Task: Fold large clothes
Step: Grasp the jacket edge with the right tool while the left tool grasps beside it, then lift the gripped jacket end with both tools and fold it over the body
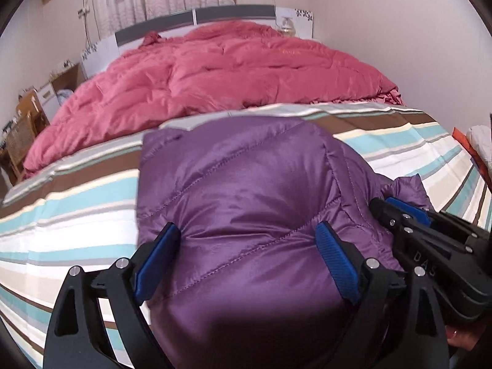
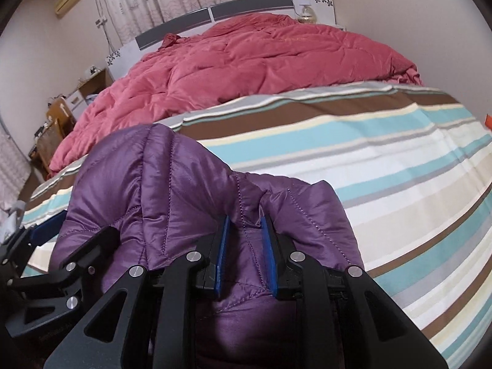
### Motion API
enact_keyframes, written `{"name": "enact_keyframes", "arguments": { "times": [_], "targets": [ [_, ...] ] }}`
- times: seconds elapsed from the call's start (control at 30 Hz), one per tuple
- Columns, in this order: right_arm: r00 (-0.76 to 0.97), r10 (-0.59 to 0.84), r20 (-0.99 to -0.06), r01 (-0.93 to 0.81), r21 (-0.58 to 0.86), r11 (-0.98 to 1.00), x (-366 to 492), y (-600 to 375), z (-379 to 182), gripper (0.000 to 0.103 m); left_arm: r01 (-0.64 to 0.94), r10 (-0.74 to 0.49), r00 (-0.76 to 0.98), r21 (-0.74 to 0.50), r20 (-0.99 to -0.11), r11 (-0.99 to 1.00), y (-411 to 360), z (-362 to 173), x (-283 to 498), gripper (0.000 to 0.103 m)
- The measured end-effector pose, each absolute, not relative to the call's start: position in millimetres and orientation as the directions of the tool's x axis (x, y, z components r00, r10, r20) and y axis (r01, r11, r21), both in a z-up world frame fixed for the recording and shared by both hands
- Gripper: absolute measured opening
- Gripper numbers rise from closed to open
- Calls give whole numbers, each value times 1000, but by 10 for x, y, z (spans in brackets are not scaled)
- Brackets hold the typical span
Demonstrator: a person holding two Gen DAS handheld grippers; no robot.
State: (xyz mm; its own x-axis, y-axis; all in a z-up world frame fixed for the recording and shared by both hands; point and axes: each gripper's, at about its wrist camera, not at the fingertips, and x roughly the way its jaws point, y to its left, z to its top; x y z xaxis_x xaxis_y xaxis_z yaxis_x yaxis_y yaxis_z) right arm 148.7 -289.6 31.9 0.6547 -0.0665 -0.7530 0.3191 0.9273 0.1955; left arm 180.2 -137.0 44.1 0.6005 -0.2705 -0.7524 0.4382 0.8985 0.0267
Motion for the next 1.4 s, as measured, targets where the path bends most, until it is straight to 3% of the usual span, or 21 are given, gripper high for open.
{"name": "enact_keyframes", "arguments": {
  "times": [0.33,0.7,0.9,1.3,1.4],
  "targets": [
    [658,-77,-749,338,203,919,1600,-2924,72,21,429,-262,570,11,-779,903,-1435,213,1920,93],
    [678,-87,-730,308,174,935,1455,-2850,176,21,439,-270,624,44,-733,897,-1238,377,1548,93],
    [693,-118,-712,306,141,942,1156,-2762,344,30,439,-284,657,48,-698,897,-1081,434,1304,93],
    [670,-94,-737,314,166,935,540,-2797,241,30,495,-344,641,28,-686,868,-879,382,943,94],
    [681,-69,-729,339,231,912,460,-2859,139,30,506,-341,644,46,-685,861,-911,325,926,94]
  ]
}}
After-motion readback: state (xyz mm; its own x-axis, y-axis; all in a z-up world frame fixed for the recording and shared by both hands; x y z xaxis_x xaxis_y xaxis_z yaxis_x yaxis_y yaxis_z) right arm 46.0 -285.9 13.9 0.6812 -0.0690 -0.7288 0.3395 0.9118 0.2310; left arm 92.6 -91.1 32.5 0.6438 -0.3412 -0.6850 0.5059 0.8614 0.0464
